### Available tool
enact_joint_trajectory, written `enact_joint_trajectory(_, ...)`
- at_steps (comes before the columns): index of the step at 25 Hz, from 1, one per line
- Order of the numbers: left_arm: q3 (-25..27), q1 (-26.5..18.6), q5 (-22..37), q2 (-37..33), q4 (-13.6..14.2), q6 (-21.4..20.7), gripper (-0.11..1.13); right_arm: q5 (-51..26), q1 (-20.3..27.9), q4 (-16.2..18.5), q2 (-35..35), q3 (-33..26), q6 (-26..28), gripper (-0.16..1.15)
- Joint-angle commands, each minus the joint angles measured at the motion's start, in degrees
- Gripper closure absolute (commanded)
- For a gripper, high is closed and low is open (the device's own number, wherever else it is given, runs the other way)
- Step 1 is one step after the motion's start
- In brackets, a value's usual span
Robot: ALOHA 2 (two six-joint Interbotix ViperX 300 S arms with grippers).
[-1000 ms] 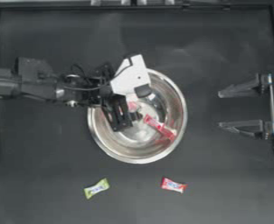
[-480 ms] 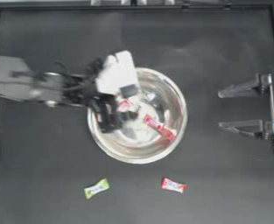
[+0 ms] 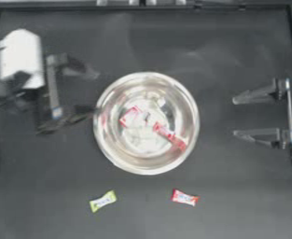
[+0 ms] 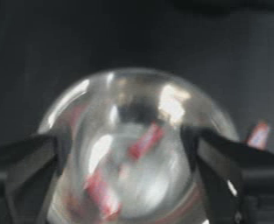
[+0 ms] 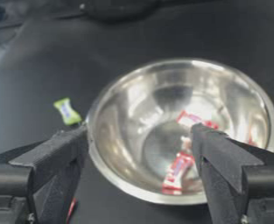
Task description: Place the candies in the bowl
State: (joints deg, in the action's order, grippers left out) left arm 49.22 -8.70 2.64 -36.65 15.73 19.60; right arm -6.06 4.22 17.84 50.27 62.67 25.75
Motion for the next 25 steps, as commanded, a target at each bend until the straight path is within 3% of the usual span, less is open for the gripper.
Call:
enact_joint_trajectory(1,5.2,1.1,-5.8,-6.2,0.4,-0.1,0.00,-1.5,0.0,-0.3,-0.5,-1.5,-0.1,0.00)
enact_joint_trajectory(8,6.2,2.0,-4.2,-5.1,0.4,-3.3,0.00,-12.7,-4.2,-1.5,-1.7,-7.6,0.0,0.00)
enact_joint_trajectory(18,8.3,1.9,-4.0,-6.3,0.4,-4.2,0.00,-40.7,-9.9,-7.1,-22.3,-28.0,-0.1,0.00)
enact_joint_trajectory(25,10.0,1.9,-3.9,-8.6,0.4,-4.2,0.00,-45.1,-12.5,-13.4,-30.8,-34.1,2.2,0.00)
